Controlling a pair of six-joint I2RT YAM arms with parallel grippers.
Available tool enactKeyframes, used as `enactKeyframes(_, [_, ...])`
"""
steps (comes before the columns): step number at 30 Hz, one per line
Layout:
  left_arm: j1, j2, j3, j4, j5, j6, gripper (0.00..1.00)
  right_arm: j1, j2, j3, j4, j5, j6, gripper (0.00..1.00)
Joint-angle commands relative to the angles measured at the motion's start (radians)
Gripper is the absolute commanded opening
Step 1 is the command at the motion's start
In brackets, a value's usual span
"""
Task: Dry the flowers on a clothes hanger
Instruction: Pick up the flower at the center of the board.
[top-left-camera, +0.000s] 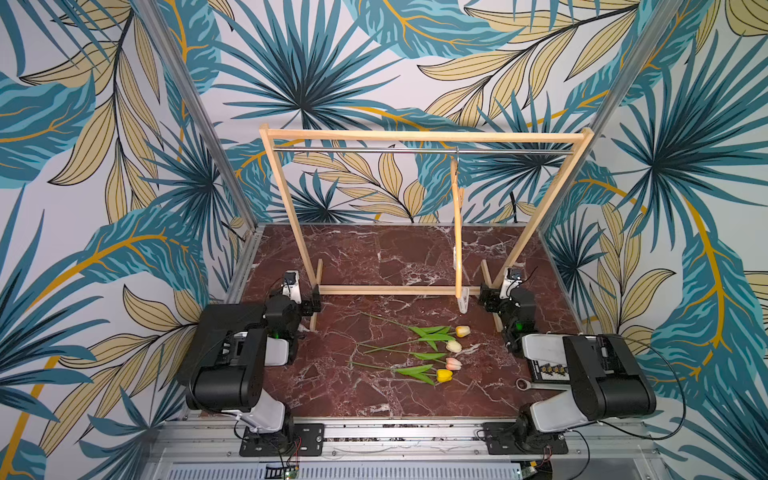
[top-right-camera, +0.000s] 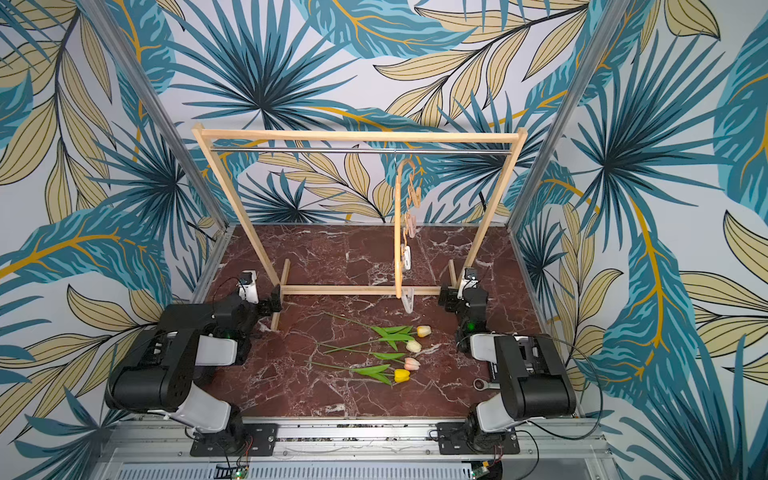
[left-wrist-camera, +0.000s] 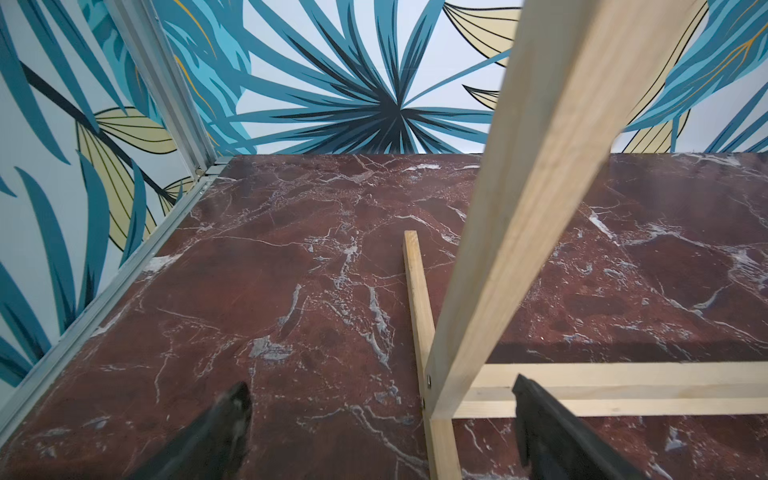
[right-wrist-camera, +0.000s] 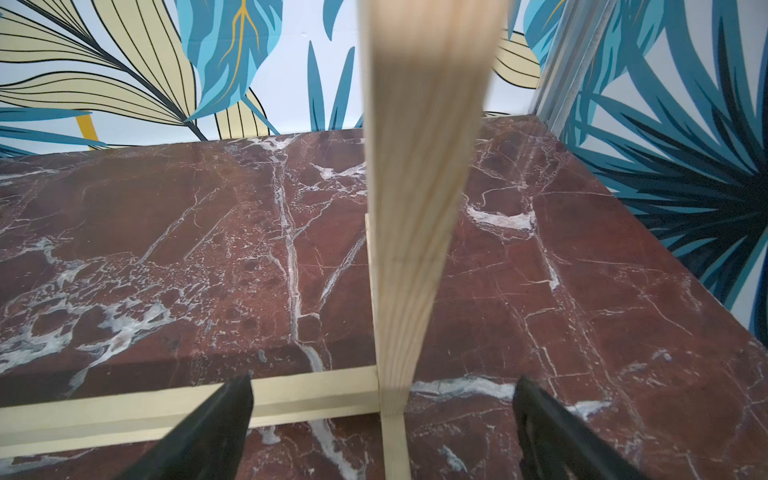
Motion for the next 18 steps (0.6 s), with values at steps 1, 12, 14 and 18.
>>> enactKeyframes(1, [0.006,0.005,0.034,0.005,-0.016,-0.010,1.00,-0.001,-0.008,-0.007,0.021,-0.015,-0.015,1.00])
enactKeyframes(12, [0.006,0.006,0.034,0.002,-0.017,-0.011,1.00,-0.001,-0.009,-0.006,0.018,-0.016,-0.013,1.00])
enactKeyframes(14, [0.006,0.005,0.033,0.003,-0.017,-0.011,1.00,-0.001,-0.010,-0.008,0.018,-0.017,-0.012,1.00])
enactKeyframes(18, [0.006,0.005,0.038,-0.006,-0.018,-0.012,1.00,-0.001,-0.013,-0.010,0.028,-0.011,-0.020,1.00])
